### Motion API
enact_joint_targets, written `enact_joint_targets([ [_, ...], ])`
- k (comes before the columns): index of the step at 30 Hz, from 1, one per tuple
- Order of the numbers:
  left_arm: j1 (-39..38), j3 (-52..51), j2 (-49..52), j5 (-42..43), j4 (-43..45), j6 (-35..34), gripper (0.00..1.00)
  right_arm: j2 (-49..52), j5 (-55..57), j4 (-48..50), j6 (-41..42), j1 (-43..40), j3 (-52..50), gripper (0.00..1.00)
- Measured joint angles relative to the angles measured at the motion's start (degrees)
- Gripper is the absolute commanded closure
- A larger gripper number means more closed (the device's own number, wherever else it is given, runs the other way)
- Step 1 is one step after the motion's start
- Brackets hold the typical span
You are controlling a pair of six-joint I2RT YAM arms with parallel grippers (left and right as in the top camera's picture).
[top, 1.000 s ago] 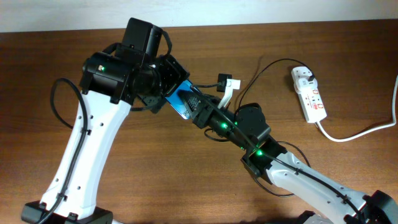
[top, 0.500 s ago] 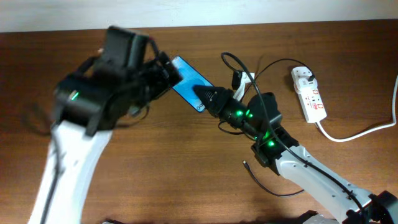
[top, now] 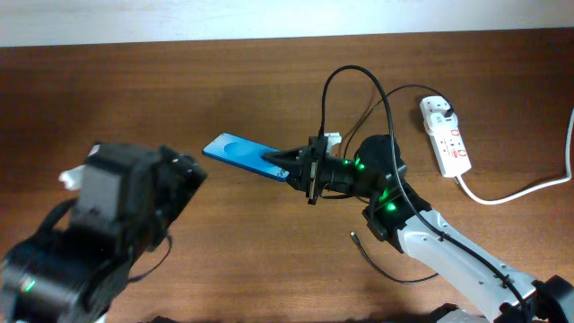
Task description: Plug charger to phone and switch on socket
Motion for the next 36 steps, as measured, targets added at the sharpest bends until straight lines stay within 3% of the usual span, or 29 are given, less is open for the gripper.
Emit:
enact_joint_targets([
  [3,0.0,-7.0,1.7,6.9,8.8,-3.6,0.01,0.0,-0.3,-3.6,0.6,0.0,0.1,0.96],
  [8,0.0,-7.6,9.7,14.8,13.2,-6.4,0.0,0.0,-0.3,-3.5,0.7,0.0,0.1,0.96],
  [11,0.0,-7.6,13.8,20.0,16.1,-6.9,0.06,0.0,0.2,-2.9,0.7,0.0,0.1,0.96],
  [15,0.0,-7.7,14.9,21.4,19.4,-7.1,0.14,0.1,4.2,9.4,0.8,0.0,-0.2,0.96],
  [17,0.0,-7.7,15.0,21.5,20.1,-8.0,0.17,0.1,5.4,10.7,0.9,0.0,-0.1,0.96],
  [19,0.0,-7.7,15.0,21.5,21.5,-9.5,0.34,0.1,5.9,10.5,0.9,0.0,-0.1,0.96],
  [22,0.5,-7.7,14.9,21.7,23.4,-10.5,0.47,0.1,5.8,7.7,0.9,0.0,-0.1,0.96],
  [28,1.3,-7.7,14.9,21.9,25.9,-10.9,0.47,0.1,5.6,7.2,0.9,0.0,-0.1,0.96],
  [29,1.3,-7.7,14.9,21.9,26.0,-10.9,0.5,0.1,5.4,7.2,0.8,0.0,-0.1,0.96],
  [31,1.3,-7.7,14.9,21.9,26.1,-10.9,0.65,0.1,4.9,7.5,0.9,0.0,-0.1,0.96],
  [34,1.3,-7.8,14.9,21.9,26.2,-11.4,0.7,0.1,5.4,8.0,1.0,0.0,0.0,0.96],
  [36,1.3,-7.9,15.0,21.9,26.7,-11.4,0.79,0.1,5.9,8.1,1.0,0.0,0.0,0.96],
])
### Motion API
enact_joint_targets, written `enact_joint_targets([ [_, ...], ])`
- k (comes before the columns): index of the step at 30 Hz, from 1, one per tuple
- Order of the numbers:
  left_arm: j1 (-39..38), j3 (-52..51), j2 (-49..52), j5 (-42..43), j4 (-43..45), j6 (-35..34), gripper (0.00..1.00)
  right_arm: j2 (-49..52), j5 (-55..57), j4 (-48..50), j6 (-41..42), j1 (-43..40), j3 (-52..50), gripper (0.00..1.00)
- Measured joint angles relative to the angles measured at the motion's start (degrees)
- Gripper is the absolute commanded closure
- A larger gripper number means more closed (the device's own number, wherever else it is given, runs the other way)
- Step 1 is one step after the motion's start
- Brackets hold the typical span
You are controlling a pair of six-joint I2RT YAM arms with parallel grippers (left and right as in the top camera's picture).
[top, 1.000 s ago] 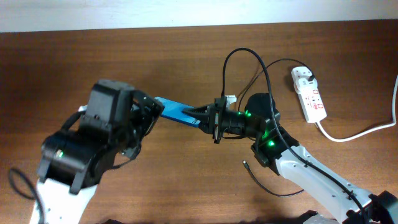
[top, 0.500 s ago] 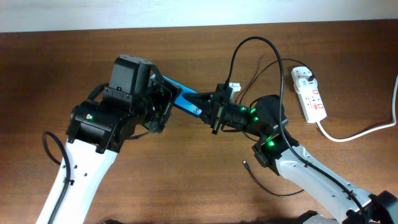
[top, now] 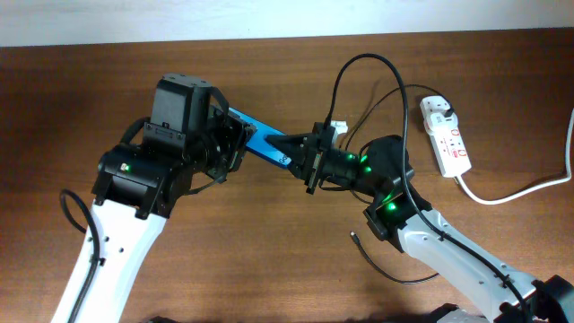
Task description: Plug charger to phone and switch on socket
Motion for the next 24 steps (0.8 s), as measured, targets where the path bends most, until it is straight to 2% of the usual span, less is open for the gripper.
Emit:
enact_joint_targets([
  [2,0.0,0.0,0.0,-0.2,0.0,0.0,0.84,0.0,0.7,0.2,0.0,-0.1,0.1,0.96],
  [5,0.0,-0.1,0.1,-0.2,1.1,-0.2,0.85,0.0,1.3,0.3,0.0,-0.2,0.2,0.96],
  [7,0.0,-0.1,0.3,-0.1,1.1,-0.2,1.0,0.0,1.4,0.2,0.0,-0.2,0.2,0.96],
  [11,0.0,-0.1,0.8,0.0,1.4,-0.2,1.0,0.0,1.7,-0.2,0.0,-0.3,0.2,0.96],
  [13,0.0,-0.1,0.8,0.0,1.4,-0.2,1.0,0.0,1.7,-0.2,0.0,-0.3,0.2,0.88],
  [16,0.0,-0.1,0.9,0.0,1.3,-0.3,1.0,0.0,1.4,-0.3,0.0,-0.3,0.2,0.87],
  [17,0.0,-0.1,0.9,0.0,1.3,-0.3,1.0,0.0,1.4,-0.3,0.0,-0.3,0.2,0.79],
  [21,0.0,0.0,1.2,-0.7,1.4,-0.3,1.0,0.0,-1.4,-0.3,-0.1,-0.1,0.1,0.61],
  [24,-0.1,0.0,1.6,-1.1,1.4,-0.4,1.0,0.0,-2.5,0.0,-0.2,0.0,0.1,0.4],
])
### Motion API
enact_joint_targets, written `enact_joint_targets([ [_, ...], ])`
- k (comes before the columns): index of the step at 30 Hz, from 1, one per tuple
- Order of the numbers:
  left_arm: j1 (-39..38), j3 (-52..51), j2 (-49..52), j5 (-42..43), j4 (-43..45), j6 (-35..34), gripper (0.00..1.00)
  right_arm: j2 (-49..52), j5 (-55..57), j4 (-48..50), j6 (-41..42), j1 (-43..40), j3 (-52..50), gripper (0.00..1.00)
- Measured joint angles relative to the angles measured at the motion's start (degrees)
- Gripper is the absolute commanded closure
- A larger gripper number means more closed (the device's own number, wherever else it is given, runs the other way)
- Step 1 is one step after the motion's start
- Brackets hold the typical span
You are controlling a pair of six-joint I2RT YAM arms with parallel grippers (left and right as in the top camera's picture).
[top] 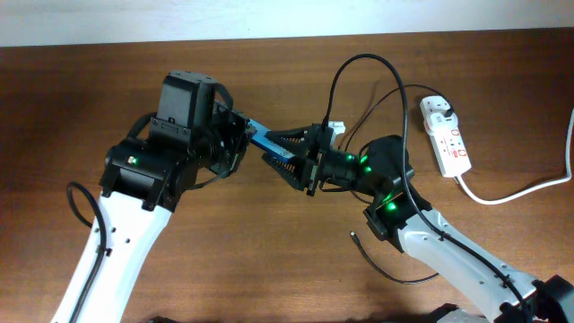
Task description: Plug charger to phone and switch on socket
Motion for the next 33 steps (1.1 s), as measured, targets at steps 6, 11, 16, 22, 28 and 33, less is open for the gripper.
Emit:
enact_joint_targets([
  [6,3.3,0.0,0.0,-0.4,0.6,6.7,1.0,0.0,-0.9,-2.3,-3.1,0.0,0.1,0.25],
  [11,11.1,0.0,0.0,3.6,0.8,21.5,1.0,-0.2,-1.1,-15.6,-15.2,0.0,0.7,0.14],
  [16,17.4,-0.1,0.0,22.1,3.1,40.5,1.0,-0.2,-1.2,-33.2,-53.0,0.0,0.9,0.03],
  [22,19.6,-0.1,0.0,34.4,-3.4,59.9,1.0,-0.3,5.8,-59.6,-84.1,0.0,0.8,0.01],
  [28,19.6,-0.1,0.5,36.3,-7.0,63.5,1.0,-11.5,11.0,-75.5,-91.9,0.0,1.1,0.01],
  [33,19.6,-0.1,4.0,35.7,-7.8,64.6,1.0,-14.9,34.7,-91.4,-91.4,0.1,0.8,0.01],
])
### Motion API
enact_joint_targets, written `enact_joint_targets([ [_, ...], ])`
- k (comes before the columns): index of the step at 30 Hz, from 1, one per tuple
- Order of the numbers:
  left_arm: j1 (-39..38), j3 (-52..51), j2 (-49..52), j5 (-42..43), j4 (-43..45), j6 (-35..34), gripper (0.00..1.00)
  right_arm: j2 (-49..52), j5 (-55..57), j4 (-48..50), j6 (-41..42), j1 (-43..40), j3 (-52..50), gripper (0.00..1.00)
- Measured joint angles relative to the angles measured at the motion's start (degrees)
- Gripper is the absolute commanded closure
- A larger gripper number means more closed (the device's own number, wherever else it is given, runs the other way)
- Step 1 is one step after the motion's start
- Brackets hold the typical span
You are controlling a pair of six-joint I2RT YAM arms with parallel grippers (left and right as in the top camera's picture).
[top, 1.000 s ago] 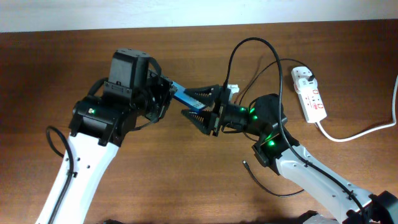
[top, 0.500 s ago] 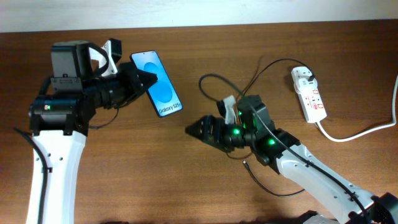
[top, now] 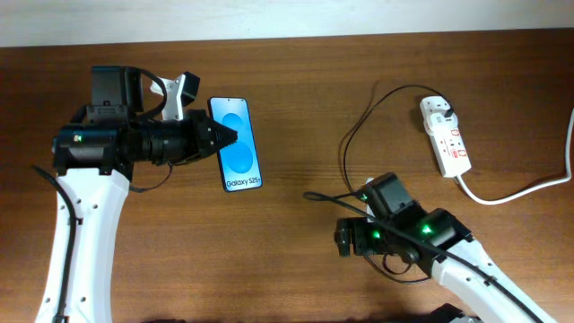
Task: Plug charger to phone and switch on socket
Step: 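Grasp the black cable's USB-C plug with the right gripper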
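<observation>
The phone (top: 238,148) shows its blue screen upward at the table's left centre, long side running front to back. My left gripper (top: 218,139) reaches in from the left, its dark fingers closed on the phone's left edge. The black charger cable (top: 359,126) loops from the white adapter (top: 436,109) in the power strip (top: 448,139) down to a loose end (top: 308,194) at mid table. My right gripper (top: 342,240) sits low at the front right, just below that cable end. Its fingers are hidden under the wrist, so its state does not show.
The strip's white mains lead (top: 520,190) runs off the right edge. A loop of black cable (top: 395,274) lies beside the right arm near the front. The table's far edge meets a white wall.
The left gripper has carried the phone from mid table to the left, and the phone now faces up. The right arm has drawn back from the phone to the front right.
First my right gripper held the blue phone at mid table while the left arm stood back at the front left. Then the left gripper was at the phone's other end. Then the right fingers stood spread open. Now only the left holds the phone, at the left.
</observation>
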Motion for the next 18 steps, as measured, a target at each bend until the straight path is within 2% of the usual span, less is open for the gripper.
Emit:
enact_joint_targets([
  [1,0.0,0.0,0.1,-0.1,0.0,0.0,1.0,1.1,0.9,0.2,0.1,0.0,-0.1,0.0],
  [2,-0.1,0.0,0.1,-0.1,-0.1,0.0,1.0,5.7,2.3,1.1,0.1,0.0,-0.7,0.05],
  [3,-0.1,0.0,0.1,-0.1,-0.2,0.0,1.0,8.9,2.6,2.5,0.3,0.0,-1.4,0.16],
  [6,-0.1,0.0,0.1,-0.1,-0.2,0.2,1.0,20.5,2.2,5.5,0.7,0.0,-2.1,0.21],
  [7,-0.1,0.0,0.1,-0.1,-0.2,0.2,1.0,22.9,1.7,5.8,0.8,0.0,-2.1,0.26],
  [10,-0.1,0.0,0.1,-0.2,-0.4,0.2,1.0,23.2,-0.5,7.3,1.1,0.0,-1.8,0.44],
  [12,-0.1,0.0,0.1,-0.3,-0.4,0.2,1.0,23.3,-1.3,8.1,1.3,0.0,-1.8,0.52],
  [16,-0.1,0.0,0.1,-0.3,-0.6,0.2,1.0,23.5,-2.1,9.8,1.2,0.0,-1.8,0.59],
  [17,-0.1,0.0,0.1,-0.3,-0.6,0.2,1.0,23.5,-2.1,9.8,1.3,0.0,-1.8,0.65],
  [18,-0.1,0.0,0.1,-0.3,-0.6,0.2,1.0,23.6,-2.3,9.9,1.1,0.0,-1.8,0.67],
])
